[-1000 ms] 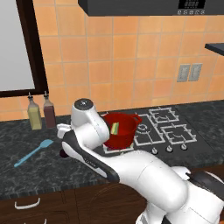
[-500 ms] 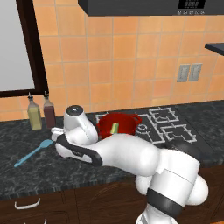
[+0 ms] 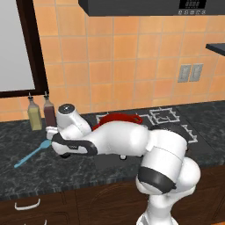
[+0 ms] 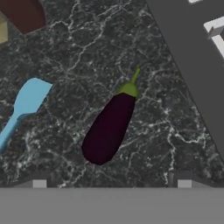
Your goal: Put the eggplant and corn in the pot. Retrieve the spatula and lightly stir the vegetables in the pot.
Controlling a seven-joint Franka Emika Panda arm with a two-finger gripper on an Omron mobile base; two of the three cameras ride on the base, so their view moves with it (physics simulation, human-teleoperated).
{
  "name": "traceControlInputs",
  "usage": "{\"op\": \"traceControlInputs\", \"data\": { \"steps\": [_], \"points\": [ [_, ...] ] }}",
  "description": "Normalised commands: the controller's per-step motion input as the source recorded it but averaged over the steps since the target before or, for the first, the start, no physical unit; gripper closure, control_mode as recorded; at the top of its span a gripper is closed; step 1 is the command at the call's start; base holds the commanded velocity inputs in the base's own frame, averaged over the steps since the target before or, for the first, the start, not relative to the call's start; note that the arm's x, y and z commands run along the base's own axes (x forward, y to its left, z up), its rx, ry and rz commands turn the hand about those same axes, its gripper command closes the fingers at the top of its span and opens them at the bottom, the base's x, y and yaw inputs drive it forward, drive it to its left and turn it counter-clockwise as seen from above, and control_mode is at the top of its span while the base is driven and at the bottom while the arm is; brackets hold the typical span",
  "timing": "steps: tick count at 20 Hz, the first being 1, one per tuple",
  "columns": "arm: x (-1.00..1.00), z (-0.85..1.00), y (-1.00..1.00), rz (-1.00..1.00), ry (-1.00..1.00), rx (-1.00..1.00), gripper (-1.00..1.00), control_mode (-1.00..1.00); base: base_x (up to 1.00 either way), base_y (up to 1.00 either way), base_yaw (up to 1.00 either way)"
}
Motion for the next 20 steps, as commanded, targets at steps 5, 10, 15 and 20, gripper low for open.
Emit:
{"op": "traceControlInputs", "data": {
  "steps": [5,10,15,20],
  "points": [
    [0.05,-0.16,-0.01,-0.01,0.00,0.00,-1.00,-1.00,0.00,0.00,0.00],
    [0.07,-0.29,0.00,-0.02,0.00,0.00,-1.00,-1.00,0.00,0.00,0.00],
    [0.28,-0.30,0.00,-0.05,0.00,0.00,-1.00,-1.00,0.00,0.00,0.00],
    [0.23,-0.27,0.00,-0.08,0.00,0.00,-1.00,-1.00,0.00,0.00,0.00]
  ]
}}
